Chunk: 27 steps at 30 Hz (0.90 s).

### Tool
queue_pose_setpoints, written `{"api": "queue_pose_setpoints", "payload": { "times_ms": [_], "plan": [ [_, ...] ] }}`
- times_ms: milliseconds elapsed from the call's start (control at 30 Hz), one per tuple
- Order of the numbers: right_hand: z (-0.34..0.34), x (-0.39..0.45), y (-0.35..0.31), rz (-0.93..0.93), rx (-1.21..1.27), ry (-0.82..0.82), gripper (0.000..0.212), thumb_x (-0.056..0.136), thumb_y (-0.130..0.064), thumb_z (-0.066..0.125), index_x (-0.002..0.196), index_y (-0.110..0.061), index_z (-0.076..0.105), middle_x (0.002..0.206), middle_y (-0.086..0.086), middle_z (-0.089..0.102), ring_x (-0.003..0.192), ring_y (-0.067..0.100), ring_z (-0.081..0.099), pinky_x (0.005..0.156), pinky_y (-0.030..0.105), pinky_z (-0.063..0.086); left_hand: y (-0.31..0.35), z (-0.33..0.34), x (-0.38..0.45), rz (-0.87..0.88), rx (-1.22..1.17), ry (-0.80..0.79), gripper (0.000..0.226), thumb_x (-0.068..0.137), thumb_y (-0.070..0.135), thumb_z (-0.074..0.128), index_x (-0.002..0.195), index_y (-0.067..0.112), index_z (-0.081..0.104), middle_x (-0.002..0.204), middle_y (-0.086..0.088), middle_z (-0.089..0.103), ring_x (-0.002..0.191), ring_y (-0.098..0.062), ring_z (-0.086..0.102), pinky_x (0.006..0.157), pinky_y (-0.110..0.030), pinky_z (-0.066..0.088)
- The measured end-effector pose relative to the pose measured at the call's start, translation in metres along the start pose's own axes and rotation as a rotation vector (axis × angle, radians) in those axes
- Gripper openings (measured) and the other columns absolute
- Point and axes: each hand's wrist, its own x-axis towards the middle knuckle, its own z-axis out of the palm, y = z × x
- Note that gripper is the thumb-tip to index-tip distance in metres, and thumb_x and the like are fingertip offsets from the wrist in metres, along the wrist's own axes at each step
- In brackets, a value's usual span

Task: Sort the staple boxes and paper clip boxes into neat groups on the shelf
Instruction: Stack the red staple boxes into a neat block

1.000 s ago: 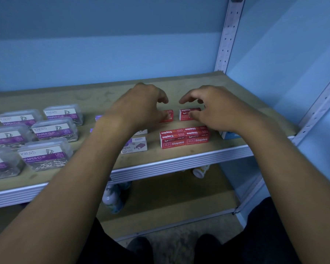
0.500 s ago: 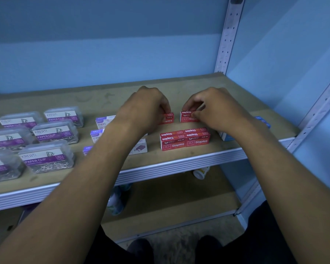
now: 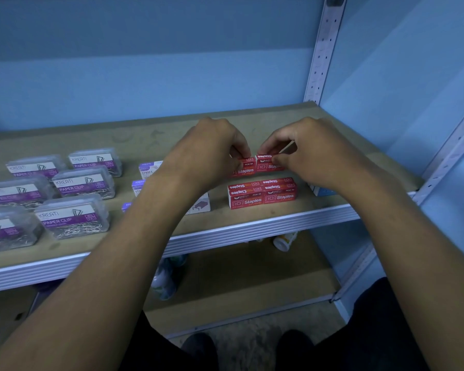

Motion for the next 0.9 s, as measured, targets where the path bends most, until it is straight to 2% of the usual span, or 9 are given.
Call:
{"api": "queue_pose_setpoints", "payload": {
  "times_ms": [200, 333, 500, 600, 767, 900],
  "plan": [
    [-0.003, -0.007, -0.005, -0.005, -0.004, -0.013, 0.02, 0.09, -0.019, 0.073, 0.095, -0.037, 0.078, 0.09, -0.02, 0.072, 0.081, -0.006, 0.064, 0.063, 0.012, 0.047, 0.003, -0.005, -0.005, 0.004, -0.004, -0.017, 0.023, 0.083, 0.014, 0.073, 0.101, 0.027, 0.078, 0.095, 0.009, 0.076, 0.082, -0.005, 0.067, 0.082, -0.03, 0.057],
    [-0.006, -0.012, -0.006, -0.01, -0.002, -0.05, 0.019, 0.09, -0.02, 0.073, 0.096, -0.037, 0.078, 0.087, -0.023, 0.069, 0.082, -0.007, 0.063, 0.065, 0.01, 0.046, 0.004, -0.006, -0.009, 0.012, -0.018, -0.047, 0.021, 0.083, 0.015, 0.075, 0.098, 0.028, 0.078, 0.092, 0.01, 0.076, 0.075, 0.001, 0.065, 0.076, -0.022, 0.055],
    [-0.008, -0.016, -0.008, 0.003, -0.029, -0.096, 0.018, 0.091, -0.022, 0.073, 0.098, -0.037, 0.078, 0.087, -0.022, 0.07, 0.079, -0.007, 0.062, 0.058, 0.006, 0.041, 0.005, -0.004, -0.009, 0.013, 0.002, -0.077, 0.021, 0.083, 0.016, 0.075, 0.098, 0.029, 0.079, 0.092, 0.011, 0.076, 0.066, 0.004, 0.061, 0.07, -0.021, 0.055],
    [-0.008, -0.016, -0.008, 0.018, -0.028, -0.127, 0.018, 0.091, -0.021, 0.072, 0.098, -0.037, 0.078, 0.087, -0.021, 0.07, 0.078, -0.004, 0.062, 0.051, 0.005, 0.042, 0.006, -0.003, -0.009, 0.006, -0.009, -0.093, 0.021, 0.082, 0.015, 0.075, 0.097, 0.029, 0.078, 0.092, 0.01, 0.076, 0.076, 0.001, 0.066, 0.078, -0.026, 0.057],
    [-0.007, -0.017, -0.008, 0.027, -0.046, -0.163, 0.019, 0.093, -0.021, 0.07, 0.1, -0.036, 0.079, 0.095, -0.016, 0.072, 0.082, -0.003, 0.062, 0.067, 0.013, 0.045, 0.007, 0.0, -0.008, -0.012, -0.039, -0.134, 0.021, 0.083, 0.015, 0.074, 0.097, 0.029, 0.078, 0.092, 0.008, 0.076, 0.082, -0.002, 0.067, 0.082, -0.027, 0.057],
    [-0.007, -0.017, -0.009, 0.023, -0.063, -0.189, 0.024, 0.094, -0.018, 0.066, 0.1, -0.037, 0.079, 0.1, -0.013, 0.075, 0.085, -0.001, 0.064, 0.068, 0.011, 0.045, 0.005, 0.001, -0.008, -0.019, -0.034, -0.152, 0.018, 0.086, 0.017, 0.071, 0.098, 0.029, 0.079, 0.092, 0.009, 0.075, 0.078, 0.0, 0.063, 0.071, -0.014, 0.05]
  ]
}}
